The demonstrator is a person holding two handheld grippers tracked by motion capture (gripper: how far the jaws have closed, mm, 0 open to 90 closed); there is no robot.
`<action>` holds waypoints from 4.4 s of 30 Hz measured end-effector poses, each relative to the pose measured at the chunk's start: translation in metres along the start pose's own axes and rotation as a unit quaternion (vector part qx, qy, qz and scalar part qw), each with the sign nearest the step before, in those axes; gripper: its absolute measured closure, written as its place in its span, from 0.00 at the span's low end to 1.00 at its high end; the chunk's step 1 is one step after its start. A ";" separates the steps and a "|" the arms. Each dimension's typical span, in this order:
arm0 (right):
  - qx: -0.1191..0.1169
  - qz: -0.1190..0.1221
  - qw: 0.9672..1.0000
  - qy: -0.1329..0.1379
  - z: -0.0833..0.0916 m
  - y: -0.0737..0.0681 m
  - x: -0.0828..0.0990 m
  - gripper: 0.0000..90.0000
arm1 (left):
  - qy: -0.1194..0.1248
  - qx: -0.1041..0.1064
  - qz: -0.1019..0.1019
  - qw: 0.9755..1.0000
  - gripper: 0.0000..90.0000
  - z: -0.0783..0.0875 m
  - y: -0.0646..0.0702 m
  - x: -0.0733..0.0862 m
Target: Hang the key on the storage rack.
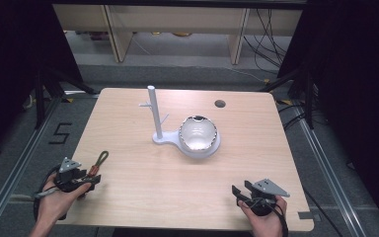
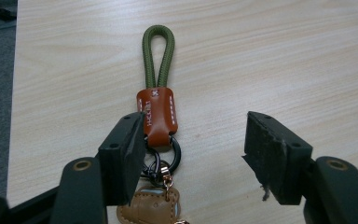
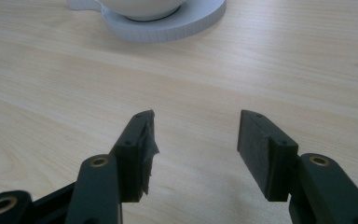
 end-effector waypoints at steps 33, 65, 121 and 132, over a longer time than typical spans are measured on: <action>-0.015 -0.012 1.000 0.003 -0.002 -0.006 -0.001 0.52 | -0.186 0.007 -0.031 0.982 0.66 -0.028 -0.017 -0.020; -0.034 -0.015 0.999 -0.001 0.000 -0.016 -0.002 0.51 | -0.235 0.017 -0.032 0.971 0.74 -0.042 -0.020 -0.014; -0.033 -0.012 0.999 0.006 0.000 -0.014 0.000 0.51 | 0.140 0.043 -0.012 0.989 0.76 0.006 0.001 -0.039; -0.029 -0.012 0.999 0.012 -0.002 -0.014 0.000 0.51 | 0.207 0.052 -0.005 0.977 0.76 0.015 0.005 -0.047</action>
Point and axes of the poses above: each handheld gripper's, and its own axes: z roughly backward along the jaws, x roughly out of its underside, y roughly to its right, the point moved 10 cm from there along -z, roughly forward along the jaws, and after that the axes turned 11 degrees about y, right-handed, at the moved point
